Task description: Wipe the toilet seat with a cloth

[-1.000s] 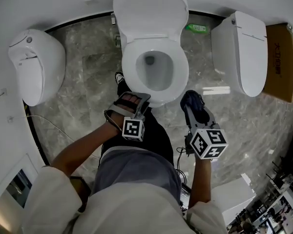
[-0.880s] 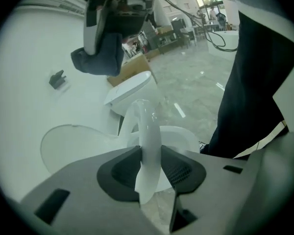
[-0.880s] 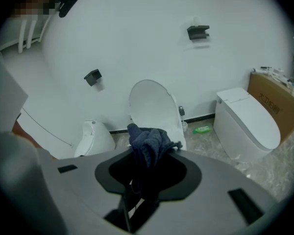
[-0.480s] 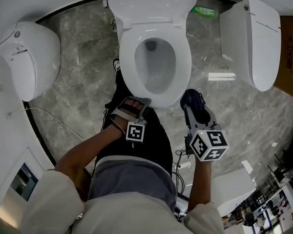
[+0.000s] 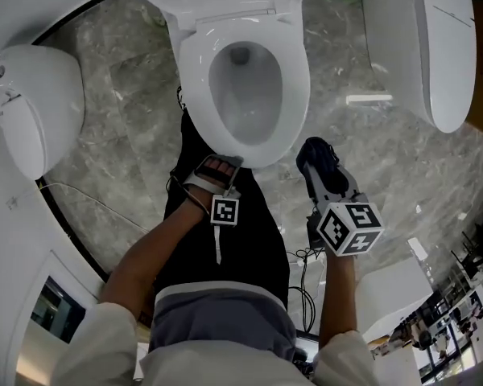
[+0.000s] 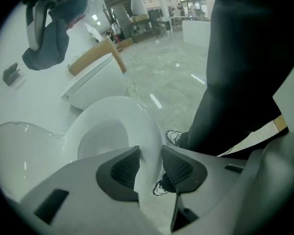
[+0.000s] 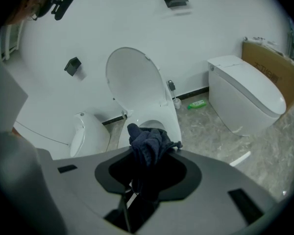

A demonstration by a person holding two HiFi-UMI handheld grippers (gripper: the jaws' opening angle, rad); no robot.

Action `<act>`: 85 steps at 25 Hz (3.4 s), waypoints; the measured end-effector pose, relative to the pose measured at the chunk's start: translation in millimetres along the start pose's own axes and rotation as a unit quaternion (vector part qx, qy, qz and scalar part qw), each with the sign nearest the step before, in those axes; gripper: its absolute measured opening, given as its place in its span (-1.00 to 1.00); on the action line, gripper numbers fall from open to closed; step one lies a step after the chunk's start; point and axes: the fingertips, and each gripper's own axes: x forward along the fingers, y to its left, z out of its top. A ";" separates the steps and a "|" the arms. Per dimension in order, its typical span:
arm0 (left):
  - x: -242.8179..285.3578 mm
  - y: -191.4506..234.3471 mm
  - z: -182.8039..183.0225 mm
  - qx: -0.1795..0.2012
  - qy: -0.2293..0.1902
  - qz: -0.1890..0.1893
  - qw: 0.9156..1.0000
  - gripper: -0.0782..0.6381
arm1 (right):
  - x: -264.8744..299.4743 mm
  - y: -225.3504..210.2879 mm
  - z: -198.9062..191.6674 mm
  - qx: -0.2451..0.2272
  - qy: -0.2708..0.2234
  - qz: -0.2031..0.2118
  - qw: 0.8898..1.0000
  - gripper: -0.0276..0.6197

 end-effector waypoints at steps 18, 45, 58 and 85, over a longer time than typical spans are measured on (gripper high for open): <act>30.3 -31.5 -19.8 -0.105 -0.041 -0.123 0.986 -0.73 | 92.6 -22.4 0.0 0.040 0.012 -0.041 0.998 -0.58; -82.7 103.4 -135.2 -0.592 -0.073 -0.040 0.801 -0.75 | 253.1 -77.5 87.0 0.030 -0.026 -0.169 0.985 -0.59; -91.9 84.6 -166.1 -0.605 -0.083 -0.063 0.789 -0.76 | 290.2 -69.1 106.0 0.055 -0.023 -0.210 0.976 -0.59; -97.4 148.5 -239.5 -0.730 -0.103 -0.011 0.675 -0.75 | 344.4 13.4 121.8 0.005 -0.048 -0.178 0.983 -0.59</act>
